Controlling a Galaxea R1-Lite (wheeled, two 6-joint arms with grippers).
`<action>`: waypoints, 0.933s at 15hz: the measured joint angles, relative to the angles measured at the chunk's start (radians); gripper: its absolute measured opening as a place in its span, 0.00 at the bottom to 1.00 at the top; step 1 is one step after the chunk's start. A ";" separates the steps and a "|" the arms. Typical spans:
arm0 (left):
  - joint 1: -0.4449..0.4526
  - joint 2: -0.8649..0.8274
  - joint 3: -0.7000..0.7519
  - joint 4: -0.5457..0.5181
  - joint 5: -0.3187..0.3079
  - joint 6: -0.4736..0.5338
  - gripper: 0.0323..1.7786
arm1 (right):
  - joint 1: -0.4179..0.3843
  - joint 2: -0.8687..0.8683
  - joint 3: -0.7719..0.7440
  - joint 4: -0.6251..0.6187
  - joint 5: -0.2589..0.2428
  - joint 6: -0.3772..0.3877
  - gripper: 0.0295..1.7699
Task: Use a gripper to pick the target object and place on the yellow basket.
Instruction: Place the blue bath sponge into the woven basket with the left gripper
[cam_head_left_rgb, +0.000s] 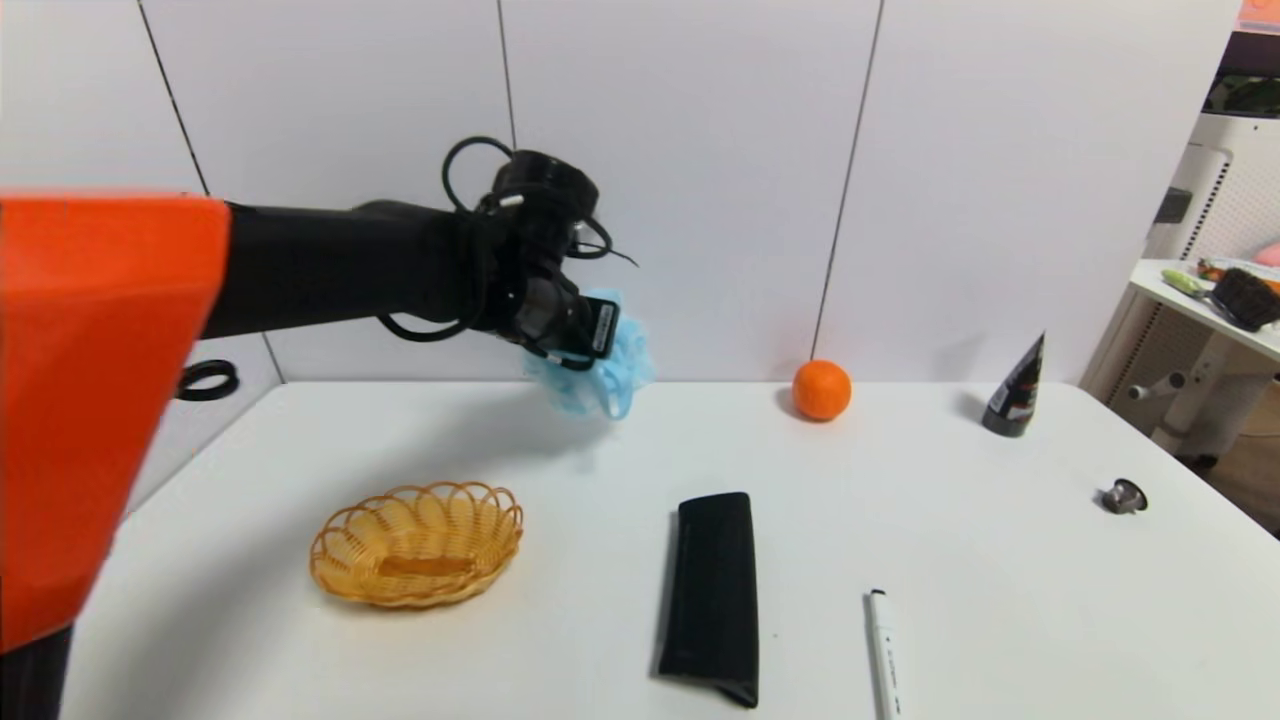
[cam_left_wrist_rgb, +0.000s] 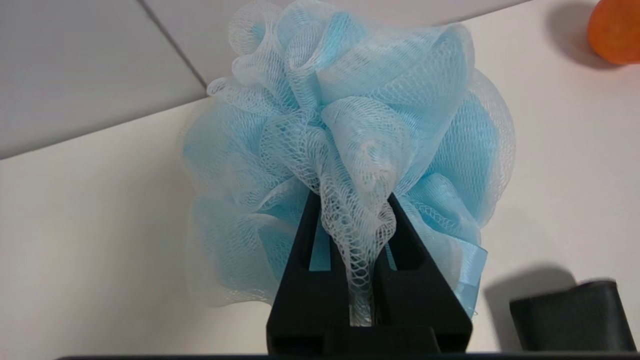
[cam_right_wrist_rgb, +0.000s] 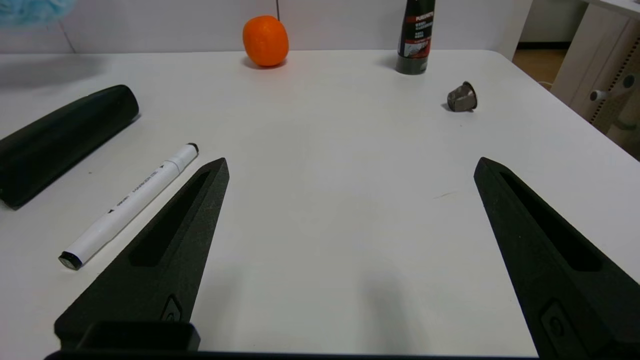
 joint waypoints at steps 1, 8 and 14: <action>0.011 -0.058 0.055 0.018 0.000 0.001 0.08 | 0.000 0.000 0.000 -0.001 0.000 0.000 0.96; 0.153 -0.473 0.520 0.048 0.000 0.023 0.08 | 0.000 0.000 0.000 -0.001 0.000 0.000 0.96; 0.195 -0.627 0.754 0.041 -0.002 0.019 0.08 | 0.000 0.000 0.000 -0.001 0.000 0.000 0.96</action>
